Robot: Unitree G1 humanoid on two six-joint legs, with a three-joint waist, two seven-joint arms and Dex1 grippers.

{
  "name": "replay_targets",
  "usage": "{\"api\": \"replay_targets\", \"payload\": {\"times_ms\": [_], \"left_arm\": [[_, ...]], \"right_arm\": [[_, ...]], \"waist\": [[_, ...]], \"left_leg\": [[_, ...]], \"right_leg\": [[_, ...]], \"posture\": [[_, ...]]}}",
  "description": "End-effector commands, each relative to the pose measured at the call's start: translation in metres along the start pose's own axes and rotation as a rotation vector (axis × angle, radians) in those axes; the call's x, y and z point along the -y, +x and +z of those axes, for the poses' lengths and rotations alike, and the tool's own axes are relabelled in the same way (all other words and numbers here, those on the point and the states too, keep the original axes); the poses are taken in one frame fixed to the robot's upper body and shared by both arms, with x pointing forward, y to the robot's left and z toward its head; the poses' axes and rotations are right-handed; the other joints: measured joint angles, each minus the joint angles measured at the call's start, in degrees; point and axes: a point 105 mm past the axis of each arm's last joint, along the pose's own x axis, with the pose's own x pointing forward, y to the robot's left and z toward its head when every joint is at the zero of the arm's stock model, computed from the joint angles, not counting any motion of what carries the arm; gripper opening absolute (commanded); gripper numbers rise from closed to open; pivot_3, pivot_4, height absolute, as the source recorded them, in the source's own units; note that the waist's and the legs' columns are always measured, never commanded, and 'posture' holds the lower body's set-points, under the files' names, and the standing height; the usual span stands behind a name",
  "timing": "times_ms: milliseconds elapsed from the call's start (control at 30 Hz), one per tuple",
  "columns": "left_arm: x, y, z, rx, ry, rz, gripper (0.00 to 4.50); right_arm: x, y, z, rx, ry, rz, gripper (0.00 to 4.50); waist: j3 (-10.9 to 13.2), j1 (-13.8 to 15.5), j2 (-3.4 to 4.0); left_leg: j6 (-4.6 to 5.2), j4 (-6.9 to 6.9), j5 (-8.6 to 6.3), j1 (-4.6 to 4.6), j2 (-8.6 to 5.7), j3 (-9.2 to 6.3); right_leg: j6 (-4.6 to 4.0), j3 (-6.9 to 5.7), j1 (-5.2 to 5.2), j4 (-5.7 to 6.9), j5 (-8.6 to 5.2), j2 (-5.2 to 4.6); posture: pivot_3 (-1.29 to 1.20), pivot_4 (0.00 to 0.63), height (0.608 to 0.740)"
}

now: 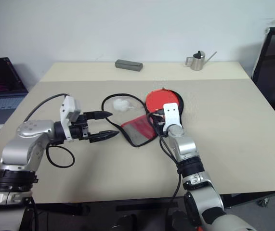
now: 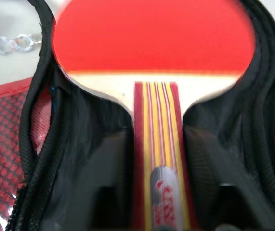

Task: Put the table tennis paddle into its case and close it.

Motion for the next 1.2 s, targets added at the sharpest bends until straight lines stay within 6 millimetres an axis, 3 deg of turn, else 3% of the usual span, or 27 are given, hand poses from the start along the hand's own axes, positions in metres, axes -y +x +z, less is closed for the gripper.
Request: {"api": "replay_targets", "payload": {"times_ms": [33,133,267,367,500,600,733,900,967,1200], "left_arm": [[-0.001,-0.005,0.012,0.026,0.043,0.010,4.50],[-0.001,-0.005,0.012,0.025,0.042,0.011,4.50],[-0.002,-0.006,0.012,0.026,0.043,0.015,4.50],[-0.004,-0.007,0.012,0.027,0.044,0.030,4.50],[-0.009,-0.011,0.009,0.021,0.042,0.074,4.50],[-0.017,-0.014,0.006,0.016,0.046,0.129,4.50],[-0.037,-0.022,-0.002,-0.021,0.065,0.242,4.50],[-0.063,-0.034,-0.017,-0.062,0.064,0.394,4.50],[-0.066,-0.035,-0.020,-0.065,0.063,0.409,4.50],[-0.068,-0.045,-0.041,-0.110,0.007,0.464,4.50]], "right_arm": [[0.000,-0.005,0.032,0.107,0.014,-0.013,3.51],[0.003,-0.004,0.032,0.112,0.009,-0.023,4.48],[0.002,-0.005,0.029,0.103,-0.007,-0.019,4.48],[-0.004,-0.012,0.041,0.131,0.061,0.034,4.48],[-0.018,-0.036,0.066,0.169,0.233,0.193,4.48],[-0.022,-0.059,0.080,0.201,0.224,0.320,4.48],[-0.003,-0.076,0.085,0.219,0.122,0.364,4.48],[0.023,-0.099,0.092,0.283,-0.198,0.503,4.48],[0.030,-0.101,0.090,0.261,-0.232,0.529,4.48],[0.051,-0.135,0.103,0.233,-0.312,0.737,4.48]], "waist": [[0.00,0.00,0.00],[0.00,0.00,0.00],[0.00,0.00,0.00],[0.00,0.00,0.00],[0.00,-0.01,0.00],[0.00,0.20,0.00],[-0.01,0.38,-0.01],[-0.01,0.59,-0.01],[-0.02,0.47,-0.03],[-0.02,0.18,-0.03]], "left_leg": [[0.00,0.00,0.00,0.00,0.00,0.00],[-0.01,0.02,0.00,0.00,0.00,0.00],[-0.01,0.03,0.01,0.00,0.00,0.00],[-0.01,0.03,0.01,0.00,0.00,-0.01],[-0.01,0.03,0.01,0.00,0.05,-0.02],[-0.01,0.03,0.01,-0.01,0.06,-0.06],[-0.01,0.10,0.01,0.02,0.05,-0.06],[0.00,0.24,0.01,0.00,0.01,-0.06],[0.00,0.26,0.00,0.01,-0.01,-0.05],[0.00,0.27,0.00,0.02,0.03,-0.05]], "right_leg": [[0.00,0.00,0.00,0.01,0.00,0.00],[0.00,0.00,0.00,0.02,0.00,0.00],[0.00,0.00,0.01,0.02,0.01,0.00],[0.00,0.00,0.01,0.02,0.01,0.00],[-0.01,-0.02,0.01,0.03,0.01,0.02],[-0.01,-0.06,0.01,0.03,0.01,0.03],[0.00,-0.08,0.08,0.02,0.01,0.03],[0.22,-0.09,0.11,-0.03,-0.06,0.03],[0.33,-0.08,0.18,-0.08,-0.10,0.00],[0.28,-0.08,0.18,-0.04,-0.08,0.01]], "posture": [[0.00,0.150,0.740],[0.00,0.150,0.740],[0.00,0.150,0.740],[0.00,0.150,0.740],[0.00,0.150,0.740],[0.00,0.150,0.740],[0.00,0.150,0.740],[0.00,0.150,0.740],[0.00,0.150,0.740],[0.00,0.150,0.740]]}}
